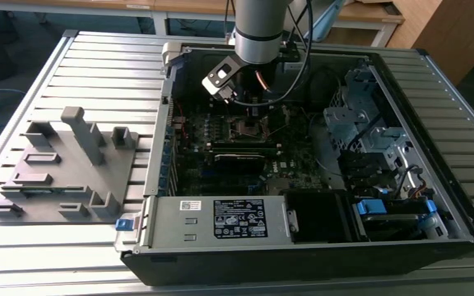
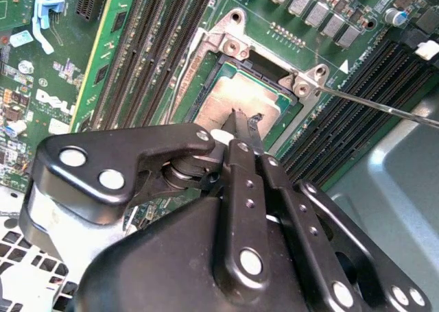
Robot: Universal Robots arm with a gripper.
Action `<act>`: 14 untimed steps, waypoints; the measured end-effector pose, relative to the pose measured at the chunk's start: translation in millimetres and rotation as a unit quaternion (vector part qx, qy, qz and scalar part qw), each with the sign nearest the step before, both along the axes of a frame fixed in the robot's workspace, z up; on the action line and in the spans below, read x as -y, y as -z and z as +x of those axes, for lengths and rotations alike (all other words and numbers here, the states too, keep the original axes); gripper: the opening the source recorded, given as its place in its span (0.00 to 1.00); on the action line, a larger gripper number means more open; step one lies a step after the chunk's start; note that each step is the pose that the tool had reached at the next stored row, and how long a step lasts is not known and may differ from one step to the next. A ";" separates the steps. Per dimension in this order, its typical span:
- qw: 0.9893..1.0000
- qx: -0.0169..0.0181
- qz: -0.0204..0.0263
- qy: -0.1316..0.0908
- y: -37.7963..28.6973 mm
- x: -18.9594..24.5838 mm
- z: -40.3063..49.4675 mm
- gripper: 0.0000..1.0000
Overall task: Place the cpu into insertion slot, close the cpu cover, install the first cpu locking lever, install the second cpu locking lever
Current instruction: 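Place the cpu into insertion slot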
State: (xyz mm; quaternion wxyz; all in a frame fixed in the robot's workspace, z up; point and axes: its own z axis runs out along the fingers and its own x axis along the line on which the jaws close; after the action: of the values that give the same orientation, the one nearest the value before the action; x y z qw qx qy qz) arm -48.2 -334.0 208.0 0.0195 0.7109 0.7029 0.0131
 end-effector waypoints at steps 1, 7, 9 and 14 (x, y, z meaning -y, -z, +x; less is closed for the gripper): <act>1.000 -0.003 0.000 0.000 0.1 0.0 0.1 0.10; 1.000 -0.012 0.000 0.000 2.9 0.0 0.1 0.10; 1.000 -0.012 0.000 0.000 5.8 0.0 0.1 0.10; 1.000 -0.012 0.000 0.000 5.9 0.0 1.2 0.10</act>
State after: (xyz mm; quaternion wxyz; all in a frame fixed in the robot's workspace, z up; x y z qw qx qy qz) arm -47.0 -333.9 202.2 0.0109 0.7110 0.7031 0.0045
